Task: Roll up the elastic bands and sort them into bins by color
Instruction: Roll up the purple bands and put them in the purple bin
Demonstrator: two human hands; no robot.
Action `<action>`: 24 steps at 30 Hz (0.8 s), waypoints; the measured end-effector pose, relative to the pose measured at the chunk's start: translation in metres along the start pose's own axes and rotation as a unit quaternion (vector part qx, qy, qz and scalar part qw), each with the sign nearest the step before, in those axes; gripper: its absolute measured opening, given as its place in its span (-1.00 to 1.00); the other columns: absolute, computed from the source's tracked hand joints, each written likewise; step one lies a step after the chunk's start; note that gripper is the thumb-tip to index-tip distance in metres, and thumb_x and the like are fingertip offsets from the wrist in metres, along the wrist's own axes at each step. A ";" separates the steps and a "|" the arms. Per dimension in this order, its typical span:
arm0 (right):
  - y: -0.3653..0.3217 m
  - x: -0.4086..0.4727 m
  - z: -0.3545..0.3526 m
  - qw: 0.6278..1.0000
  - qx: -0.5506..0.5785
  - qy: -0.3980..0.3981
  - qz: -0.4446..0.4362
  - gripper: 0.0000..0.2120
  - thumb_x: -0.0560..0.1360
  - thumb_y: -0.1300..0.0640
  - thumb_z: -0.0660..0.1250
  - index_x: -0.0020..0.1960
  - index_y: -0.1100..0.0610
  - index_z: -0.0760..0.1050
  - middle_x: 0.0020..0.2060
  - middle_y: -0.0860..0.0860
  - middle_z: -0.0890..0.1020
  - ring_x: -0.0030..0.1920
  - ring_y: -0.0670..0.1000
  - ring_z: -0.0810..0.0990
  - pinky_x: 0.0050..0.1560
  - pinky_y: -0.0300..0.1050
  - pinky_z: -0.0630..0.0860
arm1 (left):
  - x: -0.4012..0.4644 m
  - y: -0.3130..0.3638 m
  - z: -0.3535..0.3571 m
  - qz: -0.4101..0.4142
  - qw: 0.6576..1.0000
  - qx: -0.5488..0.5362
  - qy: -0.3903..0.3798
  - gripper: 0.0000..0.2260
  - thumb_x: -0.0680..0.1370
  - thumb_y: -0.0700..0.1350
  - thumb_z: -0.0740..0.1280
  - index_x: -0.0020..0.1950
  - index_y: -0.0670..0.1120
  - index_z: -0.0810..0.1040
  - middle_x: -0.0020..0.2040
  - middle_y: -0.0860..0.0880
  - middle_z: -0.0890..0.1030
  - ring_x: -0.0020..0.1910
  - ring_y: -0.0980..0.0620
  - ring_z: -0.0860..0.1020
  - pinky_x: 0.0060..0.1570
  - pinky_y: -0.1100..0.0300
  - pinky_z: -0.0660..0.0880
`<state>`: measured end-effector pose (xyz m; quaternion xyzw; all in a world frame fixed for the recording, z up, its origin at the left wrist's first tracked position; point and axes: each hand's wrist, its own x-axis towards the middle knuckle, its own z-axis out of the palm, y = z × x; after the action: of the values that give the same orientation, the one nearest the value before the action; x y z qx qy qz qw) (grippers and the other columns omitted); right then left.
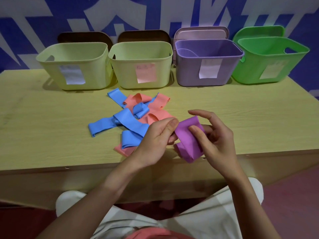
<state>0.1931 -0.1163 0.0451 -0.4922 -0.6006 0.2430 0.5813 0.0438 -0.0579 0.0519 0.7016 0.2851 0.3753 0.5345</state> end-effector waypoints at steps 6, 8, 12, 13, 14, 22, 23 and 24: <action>-0.003 0.001 0.000 0.999 0.033 0.014 0.012 -0.96 0.52 0.18 0.32 -0.04 0.08 0.50 -0.42 -0.09 0.60 -0.46 -0.20 0.46 -0.43 -0.35 0.34 | 0.003 0.001 -0.004 -0.011 0.999 0.025 -0.044 -0.65 0.62 -0.01 0.07 -0.32 -0.13 0.36 -0.48 0.10 0.37 -0.44 0.13 0.30 -0.32 0.23 0.30; -0.004 0.001 0.000 0.998 0.045 0.021 0.022 -0.96 0.50 0.17 0.32 -0.09 0.12 0.48 -0.45 -0.10 0.58 -0.49 -0.22 0.45 -0.46 -0.40 0.32 | 0.004 0.000 -0.005 -0.007 0.996 0.074 -0.043 -0.61 0.63 0.02 0.07 -0.33 -0.13 0.36 -0.46 0.09 0.39 -0.42 0.14 0.34 -0.28 0.23 0.33; -0.006 0.000 0.002 0.997 0.069 0.034 0.028 -0.87 0.48 0.18 0.31 -0.14 0.24 0.42 -0.50 -0.08 0.54 -0.53 -0.21 0.45 -0.50 -0.41 0.32 | -0.001 -0.003 -0.003 0.015 0.991 0.134 -0.016 -0.57 0.61 0.18 0.02 -0.23 -0.10 0.39 -0.38 0.09 0.39 -0.36 0.09 0.36 -0.27 0.05 0.35; -0.006 0.000 0.002 0.996 0.076 0.035 0.030 -0.87 0.49 0.21 0.30 -0.14 0.26 0.40 -0.51 -0.09 0.53 -0.55 -0.21 0.45 -0.51 -0.42 0.33 | -0.003 -0.003 -0.002 0.025 0.988 0.149 -0.013 -0.61 0.61 0.18 0.02 -0.22 -0.05 0.38 -0.37 0.10 0.38 -0.36 0.09 0.35 -0.28 0.06 0.35; -0.006 0.000 0.003 0.995 0.083 0.034 0.032 -0.88 0.50 0.25 0.30 -0.14 0.29 0.39 -0.52 -0.11 0.53 -0.56 -0.21 0.45 -0.52 -0.43 0.34 | -0.004 -0.002 -0.001 0.037 0.985 0.169 -0.012 -0.68 0.62 0.16 0.03 -0.23 0.02 0.35 -0.37 0.11 0.37 -0.37 0.11 0.34 -0.30 0.12 0.33; -0.007 0.000 0.005 0.997 0.073 0.006 0.035 -0.86 0.50 0.15 0.27 0.03 0.16 0.41 -0.50 -0.13 0.59 -0.54 -0.21 0.49 -0.48 -0.43 0.32 | -0.001 -0.002 0.001 0.046 0.982 0.180 0.013 -0.70 0.63 0.04 0.07 -0.29 0.01 0.29 -0.42 0.10 0.33 -0.40 0.08 0.31 -0.36 0.04 0.33; -0.007 0.000 0.004 0.997 0.064 0.007 0.031 -0.83 0.50 0.15 0.28 0.08 0.13 0.42 -0.47 -0.12 0.61 -0.53 -0.20 0.49 -0.47 -0.42 0.33 | -0.001 -0.001 0.001 0.028 0.988 0.149 0.014 -0.67 0.64 0.07 0.07 -0.30 0.01 0.29 -0.42 0.11 0.34 -0.41 0.09 0.31 -0.37 0.08 0.32; -0.006 0.000 0.003 0.998 0.051 0.008 0.026 -0.79 0.51 0.16 0.28 0.14 0.11 0.43 -0.46 -0.12 0.61 -0.52 -0.19 0.48 -0.45 -0.41 0.32 | -0.002 0.001 0.002 0.001 0.995 0.102 0.012 -0.64 0.64 0.10 0.08 -0.31 0.00 0.29 -0.44 0.13 0.34 -0.42 0.12 0.30 -0.38 0.15 0.31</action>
<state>0.1887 -0.1181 0.0498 -0.4796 -0.5698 0.2841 0.6037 0.0444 -0.0604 0.0524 0.7483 0.3276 0.3535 0.4558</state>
